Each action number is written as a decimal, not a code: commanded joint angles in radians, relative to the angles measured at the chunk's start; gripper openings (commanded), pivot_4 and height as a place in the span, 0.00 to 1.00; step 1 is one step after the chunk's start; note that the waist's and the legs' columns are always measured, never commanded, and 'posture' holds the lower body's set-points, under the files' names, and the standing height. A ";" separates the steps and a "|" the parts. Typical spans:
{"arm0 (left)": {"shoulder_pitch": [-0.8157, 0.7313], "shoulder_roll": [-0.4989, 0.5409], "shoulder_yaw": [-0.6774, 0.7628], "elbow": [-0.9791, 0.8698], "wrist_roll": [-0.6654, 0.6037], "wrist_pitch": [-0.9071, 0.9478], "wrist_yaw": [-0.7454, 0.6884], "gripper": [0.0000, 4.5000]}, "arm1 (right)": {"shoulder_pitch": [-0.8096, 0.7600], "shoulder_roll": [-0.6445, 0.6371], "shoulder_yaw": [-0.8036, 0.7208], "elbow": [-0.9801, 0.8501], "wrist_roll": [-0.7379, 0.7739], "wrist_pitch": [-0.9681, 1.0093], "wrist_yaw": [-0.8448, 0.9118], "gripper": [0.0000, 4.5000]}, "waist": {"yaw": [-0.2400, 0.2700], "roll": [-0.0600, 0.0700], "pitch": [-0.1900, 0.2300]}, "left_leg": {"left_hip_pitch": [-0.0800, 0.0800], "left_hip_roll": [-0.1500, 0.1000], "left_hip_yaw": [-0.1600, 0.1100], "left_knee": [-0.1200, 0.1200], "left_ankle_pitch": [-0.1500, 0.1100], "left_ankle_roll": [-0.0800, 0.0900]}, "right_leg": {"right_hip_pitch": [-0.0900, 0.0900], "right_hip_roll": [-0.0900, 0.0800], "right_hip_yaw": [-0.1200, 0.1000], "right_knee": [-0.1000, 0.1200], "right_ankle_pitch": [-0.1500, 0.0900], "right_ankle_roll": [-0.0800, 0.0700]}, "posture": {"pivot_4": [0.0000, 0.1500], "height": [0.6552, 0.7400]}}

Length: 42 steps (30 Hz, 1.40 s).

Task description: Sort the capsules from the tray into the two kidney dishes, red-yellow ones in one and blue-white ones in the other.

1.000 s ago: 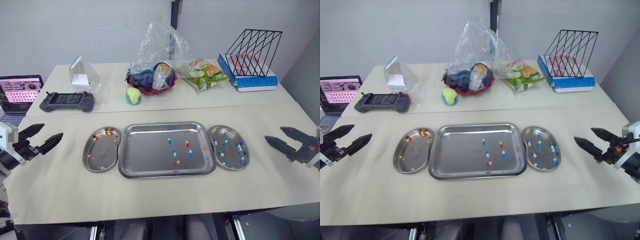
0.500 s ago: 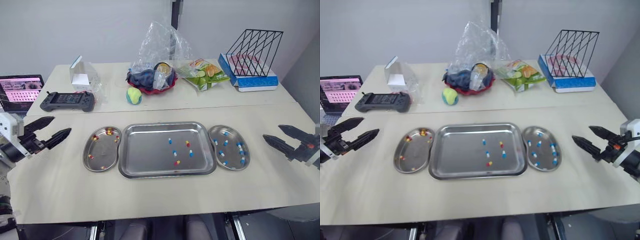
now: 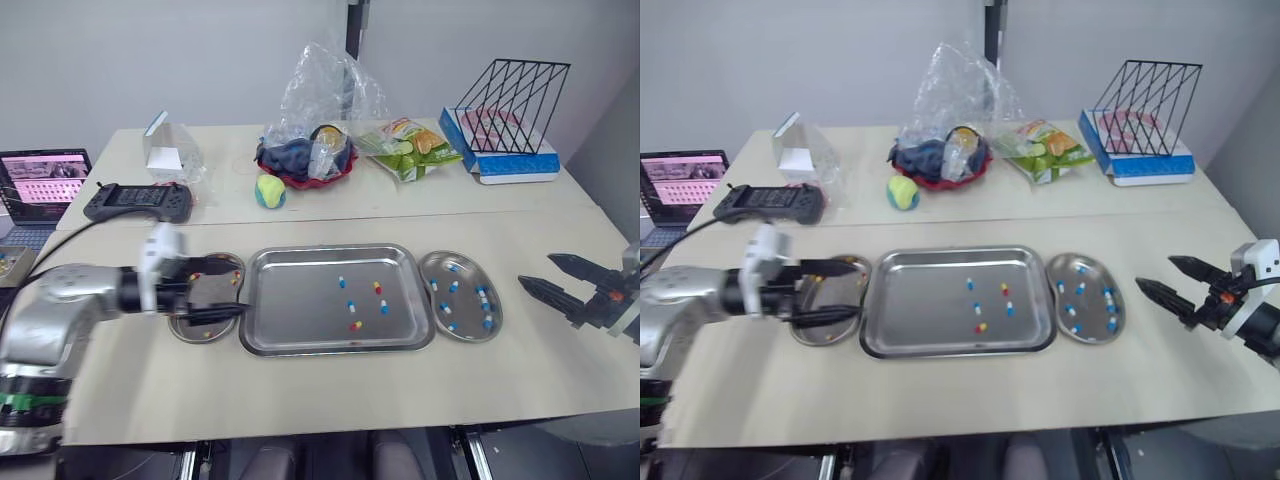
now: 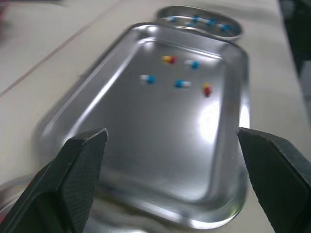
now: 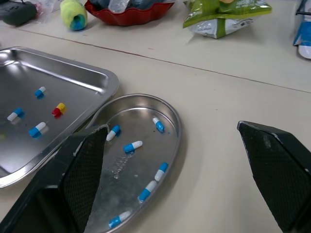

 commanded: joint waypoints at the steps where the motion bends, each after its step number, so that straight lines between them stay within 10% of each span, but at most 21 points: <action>1: -0.050 -0.062 -0.103 -0.073 0.015 0.057 0.061 1.00 | 0.024 -0.001 -0.050 -0.050 0.025 0.000 -0.015 1.00 | 0.000 0.000 0.000 | 0.000 0.000 0.000 0.000 0.000 0.000 | 0.000 0.000 0.000 0.000 0.000 0.000 | 1.00 1.00; 5: -0.088 -0.124 -0.174 -0.079 0.028 0.078 0.085 1.00 | 0.050 0.000 -0.069 -0.075 0.047 0.021 -0.024 1.00 | -0.006 0.000 0.000 | 0.000 0.001 0.001 0.000 0.000 -0.001 | -0.001 0.002 0.001 0.000 0.000 0.000 | 1.00 1.00; 12: -0.163 -0.228 -0.319 -0.013 0.166 0.030 0.133 0.53 | 0.077 0.007 -0.089 -0.102 0.061 0.020 -0.048 1.00 | -0.002 0.000 0.000 | 0.001 0.001 0.002 0.000 0.000 0.000 | 0.000 0.002 0.002 0.000 0.000 0.000 | 1.00 1.00; 42: -0.194 -0.371 -0.462 -0.003 0.289 0.271 0.318 0.53 | 0.133 -0.004 -0.133 -0.148 0.071 0.059 -0.049 1.00 | 0.008 0.000 0.000 | 0.001 0.001 0.003 0.000 0.001 -0.001 | 0.000 0.002 0.003 0.000 0.000 0.000 | 1.00 1.00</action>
